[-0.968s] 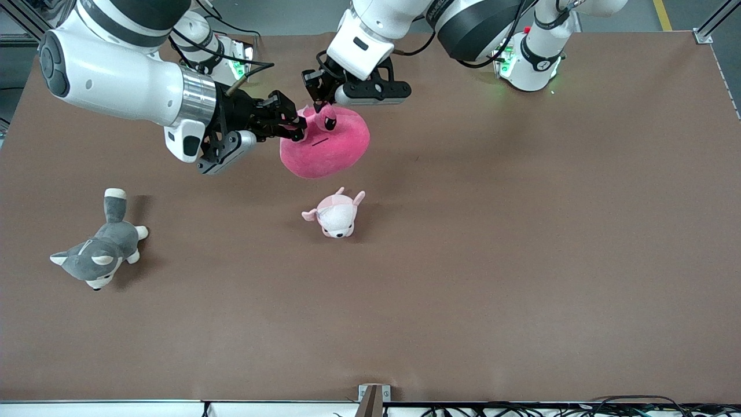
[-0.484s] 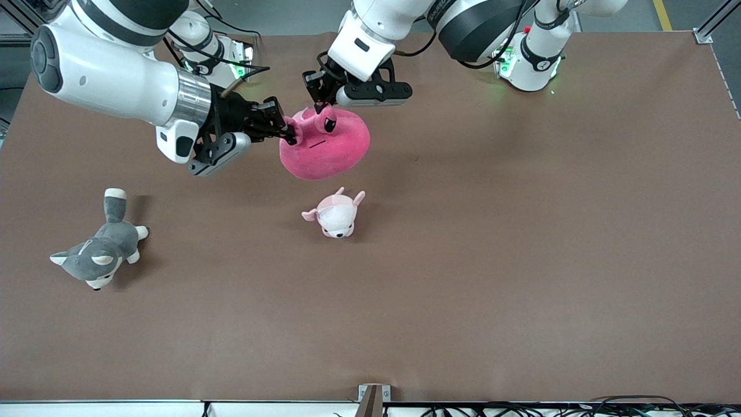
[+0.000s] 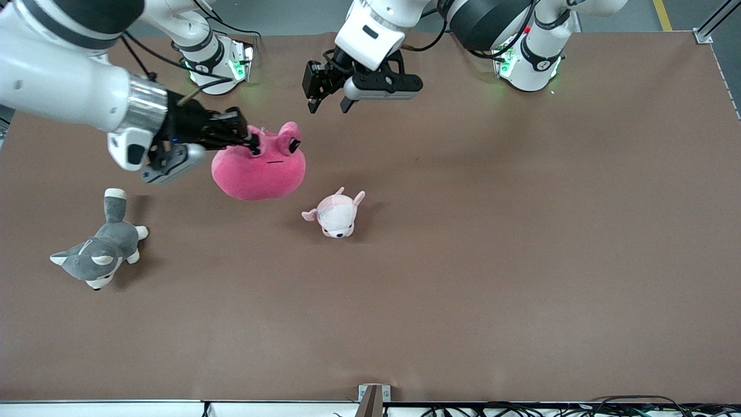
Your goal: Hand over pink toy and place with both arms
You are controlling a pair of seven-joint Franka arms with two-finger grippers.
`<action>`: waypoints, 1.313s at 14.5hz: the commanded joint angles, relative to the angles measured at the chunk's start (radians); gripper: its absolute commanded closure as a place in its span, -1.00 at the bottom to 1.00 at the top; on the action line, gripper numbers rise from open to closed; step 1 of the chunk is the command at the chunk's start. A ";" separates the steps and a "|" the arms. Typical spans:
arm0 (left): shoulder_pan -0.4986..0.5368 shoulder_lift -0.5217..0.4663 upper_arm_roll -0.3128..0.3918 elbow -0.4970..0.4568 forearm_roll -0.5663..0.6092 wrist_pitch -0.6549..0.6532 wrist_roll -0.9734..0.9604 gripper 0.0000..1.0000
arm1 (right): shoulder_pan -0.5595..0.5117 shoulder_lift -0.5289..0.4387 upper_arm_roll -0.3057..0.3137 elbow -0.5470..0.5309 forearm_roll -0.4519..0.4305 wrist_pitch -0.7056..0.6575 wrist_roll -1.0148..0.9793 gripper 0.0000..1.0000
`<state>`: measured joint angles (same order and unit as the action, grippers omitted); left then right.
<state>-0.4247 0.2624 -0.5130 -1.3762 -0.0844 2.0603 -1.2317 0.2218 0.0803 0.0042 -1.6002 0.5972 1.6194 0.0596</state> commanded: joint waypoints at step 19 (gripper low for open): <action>0.805 -0.333 0.004 -0.150 0.003 -0.680 1.055 -0.99 | -0.375 0.423 0.017 0.118 0.041 0.007 -0.458 0.99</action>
<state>0.3303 -0.0267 -0.4996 -1.4701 -0.0746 1.3802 -0.2346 -0.1460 0.4974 0.0117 -1.4960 0.6184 1.6467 -0.3894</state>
